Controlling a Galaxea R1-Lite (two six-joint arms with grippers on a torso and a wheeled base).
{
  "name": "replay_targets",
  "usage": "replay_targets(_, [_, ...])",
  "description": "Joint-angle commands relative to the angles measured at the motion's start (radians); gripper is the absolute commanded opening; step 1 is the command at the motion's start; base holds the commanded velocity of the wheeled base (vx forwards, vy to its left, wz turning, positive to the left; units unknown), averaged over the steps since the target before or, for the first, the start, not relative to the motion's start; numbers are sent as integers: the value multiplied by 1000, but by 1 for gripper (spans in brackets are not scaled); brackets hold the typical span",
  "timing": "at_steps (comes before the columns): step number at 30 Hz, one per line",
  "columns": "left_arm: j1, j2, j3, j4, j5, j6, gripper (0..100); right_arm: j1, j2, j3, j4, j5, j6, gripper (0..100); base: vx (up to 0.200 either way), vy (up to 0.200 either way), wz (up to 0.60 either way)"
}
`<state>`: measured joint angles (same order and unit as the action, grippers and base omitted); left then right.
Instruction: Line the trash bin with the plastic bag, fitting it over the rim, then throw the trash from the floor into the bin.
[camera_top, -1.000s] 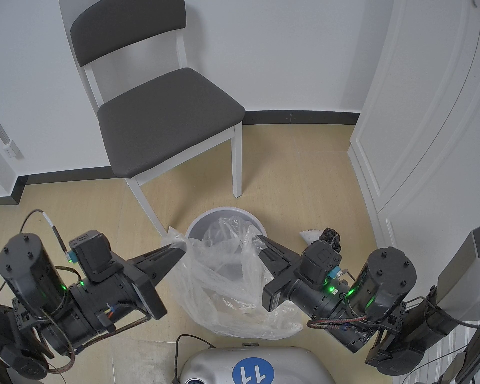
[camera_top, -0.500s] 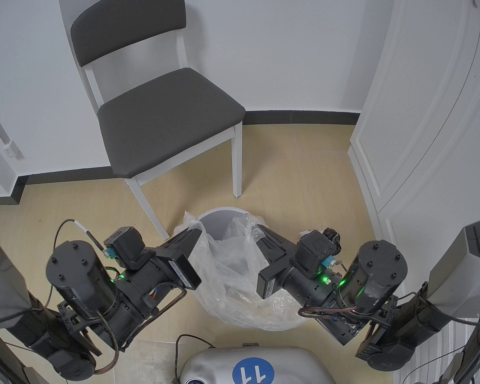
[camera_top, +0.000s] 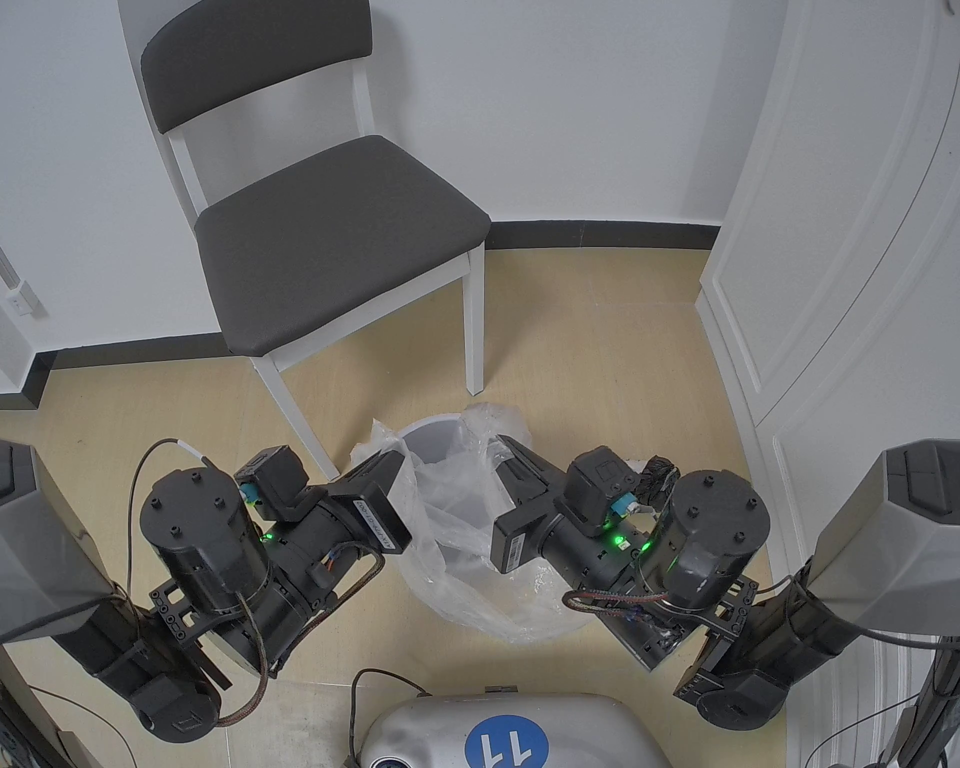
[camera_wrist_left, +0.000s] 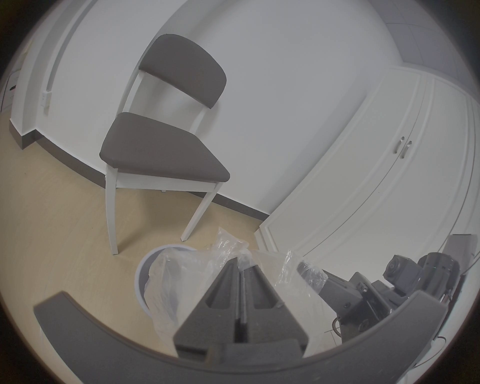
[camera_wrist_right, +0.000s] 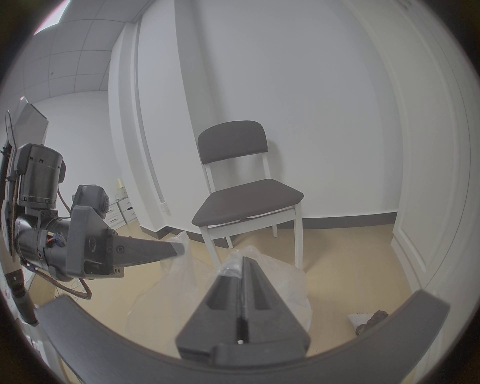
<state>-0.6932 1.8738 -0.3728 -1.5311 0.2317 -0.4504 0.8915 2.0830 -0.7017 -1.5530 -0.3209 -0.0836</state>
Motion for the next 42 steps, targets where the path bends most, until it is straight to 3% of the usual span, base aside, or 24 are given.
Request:
replay_targets(1, [15,24,-12,0,0,-5,0,-2,29,-9,-18,0,1,0,0,0,0])
replay_targets(17, [52,117,-101,0,20,-86,0,-63,197,-121,-18,6,38,0,0,0,0])
replay_targets(26, [81,274,-199,0,83,-206,0,-164,339,-262,-18,3,59,0,0,0,0])
replay_targets(35, [123,324,-301,0,155,-275,0,-270,379,-328,-18,14,58,0,0,0,0])
replay_targets(42, [130,318,-324,0,161,-317,0,-350,371,-367,10,16,56,0,0,0,0])
